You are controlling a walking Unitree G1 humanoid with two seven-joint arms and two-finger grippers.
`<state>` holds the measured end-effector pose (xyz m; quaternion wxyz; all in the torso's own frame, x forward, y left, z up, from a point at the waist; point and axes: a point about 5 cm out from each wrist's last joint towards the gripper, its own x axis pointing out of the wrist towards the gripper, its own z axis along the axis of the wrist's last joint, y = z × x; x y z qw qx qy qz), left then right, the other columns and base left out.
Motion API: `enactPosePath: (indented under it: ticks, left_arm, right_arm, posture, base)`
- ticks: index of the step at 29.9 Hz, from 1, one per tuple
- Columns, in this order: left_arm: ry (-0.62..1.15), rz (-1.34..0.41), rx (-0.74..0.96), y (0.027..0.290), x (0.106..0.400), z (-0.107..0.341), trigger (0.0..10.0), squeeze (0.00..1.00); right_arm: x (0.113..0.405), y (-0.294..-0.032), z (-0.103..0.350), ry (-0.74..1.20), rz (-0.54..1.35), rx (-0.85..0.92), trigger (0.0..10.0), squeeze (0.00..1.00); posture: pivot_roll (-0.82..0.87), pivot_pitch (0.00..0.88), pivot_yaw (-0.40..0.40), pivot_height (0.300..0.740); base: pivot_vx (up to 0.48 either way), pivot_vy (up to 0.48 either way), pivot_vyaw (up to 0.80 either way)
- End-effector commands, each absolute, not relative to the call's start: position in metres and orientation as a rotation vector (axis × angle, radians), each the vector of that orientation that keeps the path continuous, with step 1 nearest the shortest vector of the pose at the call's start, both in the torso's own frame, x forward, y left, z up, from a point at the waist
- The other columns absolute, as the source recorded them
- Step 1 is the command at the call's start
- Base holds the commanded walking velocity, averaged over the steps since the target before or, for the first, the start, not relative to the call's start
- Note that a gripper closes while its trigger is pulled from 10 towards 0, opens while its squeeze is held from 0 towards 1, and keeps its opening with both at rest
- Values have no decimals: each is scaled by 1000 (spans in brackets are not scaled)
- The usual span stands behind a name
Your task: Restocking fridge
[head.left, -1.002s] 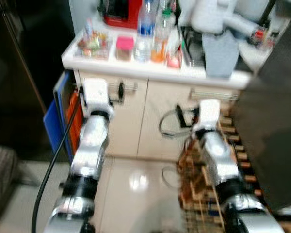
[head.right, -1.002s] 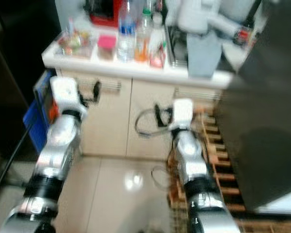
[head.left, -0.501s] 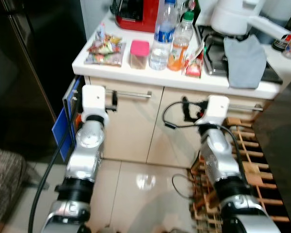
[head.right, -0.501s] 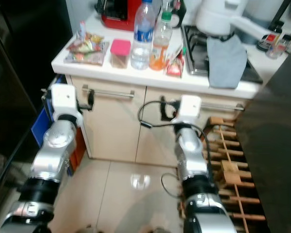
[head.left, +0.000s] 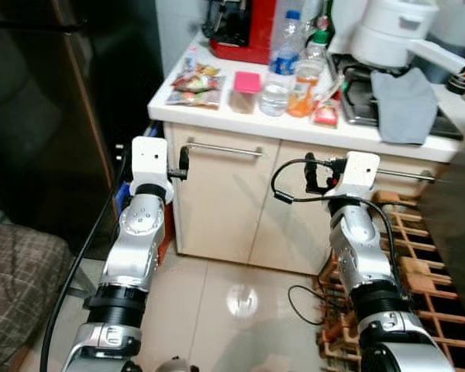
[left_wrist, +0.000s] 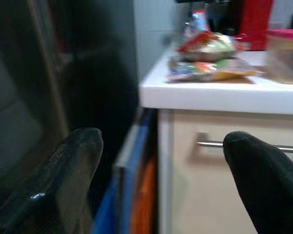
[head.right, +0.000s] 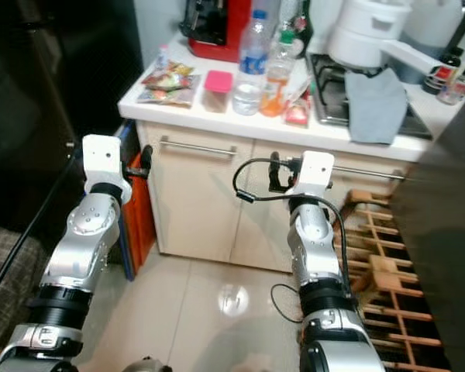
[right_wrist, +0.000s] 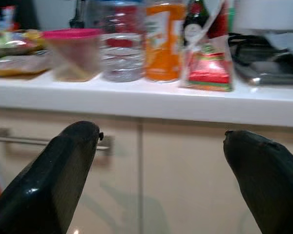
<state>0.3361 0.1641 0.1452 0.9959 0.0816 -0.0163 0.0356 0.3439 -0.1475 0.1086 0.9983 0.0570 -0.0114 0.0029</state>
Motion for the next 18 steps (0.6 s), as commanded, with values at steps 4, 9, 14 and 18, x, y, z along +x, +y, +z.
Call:
enactPosePath:
  ticks: [4, 9, 14, 18]
  left_arm:
    - [-81, 21, 177, 150, 341, 156, 10000, 0]
    - [-113, -19, 182, 145, 345, 163, 10000, 0]
    - [-151, -30, 206, 143, 347, 170, 10000, 0]
    - [-137, -36, 172, 142, 347, 167, 10000, 0]
  right_arm:
    - [345, -155, 108, -16, -19, 101, 10000, 0]
    - [345, -155, 110, -32, -33, 106, 10000, 0]
    - [345, -153, 109, -31, -37, 111, 10000, 0]
    - [345, -152, 109, -29, -32, 109, 10000, 0]
  posture:
    - [12, 0, -13, 740]
    - [10, 0, -3, 740]
    - [8, 0, 0, 740]
    - [6, 0, -5, 740]
  base:
    - [0, 0, 0]
    - [0, 0, 0]
    - [0, 0, 0]
    - [0, 0, 0]
